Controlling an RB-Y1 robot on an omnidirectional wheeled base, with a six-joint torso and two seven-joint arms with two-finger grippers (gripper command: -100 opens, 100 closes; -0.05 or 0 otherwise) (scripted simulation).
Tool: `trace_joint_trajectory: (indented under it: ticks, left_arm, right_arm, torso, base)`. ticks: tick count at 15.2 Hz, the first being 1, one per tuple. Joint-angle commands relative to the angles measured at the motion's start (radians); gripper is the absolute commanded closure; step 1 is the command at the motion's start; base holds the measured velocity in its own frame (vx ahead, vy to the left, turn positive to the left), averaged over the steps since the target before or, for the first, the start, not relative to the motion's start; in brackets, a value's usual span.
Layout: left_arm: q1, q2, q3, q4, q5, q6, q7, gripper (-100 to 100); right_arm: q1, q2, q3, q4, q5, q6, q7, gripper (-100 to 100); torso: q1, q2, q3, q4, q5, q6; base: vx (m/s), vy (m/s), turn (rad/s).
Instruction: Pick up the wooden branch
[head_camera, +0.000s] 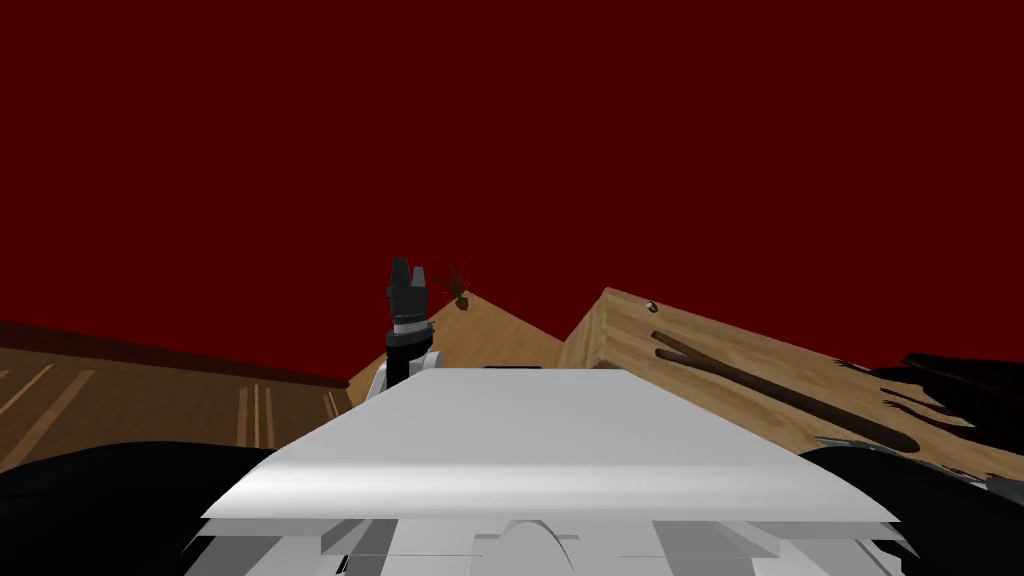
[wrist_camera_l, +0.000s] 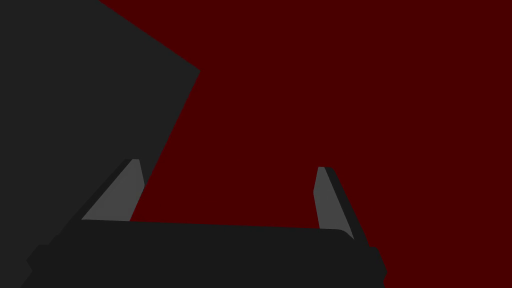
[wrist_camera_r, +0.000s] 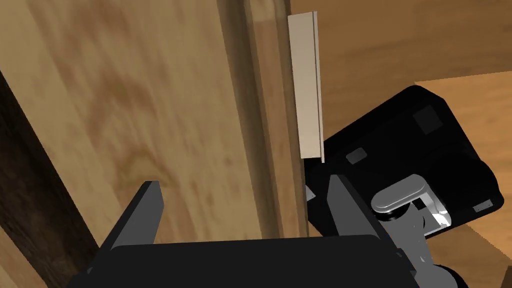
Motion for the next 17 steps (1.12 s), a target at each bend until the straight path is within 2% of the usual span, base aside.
trace_joint_trajectory:
  ticks: [1,5,8,9,10,13,14,15,17]
  left_arm:
    - [0.0,0.0,0.0,0.0,0.0,0.0,0.0,0]
    - [0.0,0.0,0.0,0.0,0.0,0.0,0.0,0]
    - [0.0,0.0,0.0,0.0,0.0,0.0,0.0,0]
    - [0.0,0.0,0.0,0.0,0.0,0.0,0.0,0]
    - [0.0,0.0,0.0,0.0,0.0,0.0,0.0,0]
    - [-0.001,0.0,0.0,0.0,0.0,0.0,0.0,0]
    - [-0.001,0.0,0.0,0.0,0.0,0.0,0.0,0]
    - [-0.001,0.0,0.0,0.0,0.0,0.0,0.0,0]
    - [0.0,0.0,0.0,0.0,0.0,0.0,0.0,0]
  right_arm:
    - [-0.018,-0.028,0.023,0.028,0.026,-0.004,0.027,-100]
    - [-0.025,-0.042,0.051,0.041,0.054,-0.011,0.076,-100]
    - [-0.027,-0.016,0.079,0.018,0.073,-0.024,0.105,-100]
    - [-0.036,-0.025,0.072,0.028,0.072,-0.017,0.089,-100]
    - [-0.051,0.007,0.083,0.027,0.087,0.0,0.095,-100]
    - [-0.066,0.051,0.091,0.025,0.102,0.028,0.101,-100]
    - [-0.061,0.033,0.089,0.025,0.097,0.015,0.097,-100]
    - [-0.061,0.036,0.089,0.023,0.098,0.02,0.098,100]
    - [-0.061,0.036,0.088,0.023,0.097,0.021,0.098,100]
  torso:
    - [0.0,0.0,0.0,0.0,0.0,0.0]
    - [-0.002,0.001,0.0,0.0,0.0,0.0]
    - [-0.006,0.001,0.001,0.0,-0.002,0.001]
    - [-0.006,0.003,0.002,0.001,-0.002,0.001]
    - [-0.001,0.009,0.005,0.002,-0.001,0.002]
    - [0.004,0.019,0.011,0.005,0.001,0.002]
    - [0.005,0.021,0.012,0.005,0.001,0.002]
    - [0.005,0.021,0.012,0.005,0.001,0.002]
    - [0.006,0.02,0.012,0.005,0.001,0.002]
  base:
    - [0.261,-0.048,0.129]
    - [0.23,-0.091,0.162]
    - [0.209,-0.148,0.126]
    - [0.052,-0.021,-0.032]
    - [-0.005,0.008,0.035]
    - [-0.03,-0.004,0.102]
    - [-0.013,-0.001,0.034]
    - [0.0,0.0,0.0]
    - [0.0,0.0,0.0]
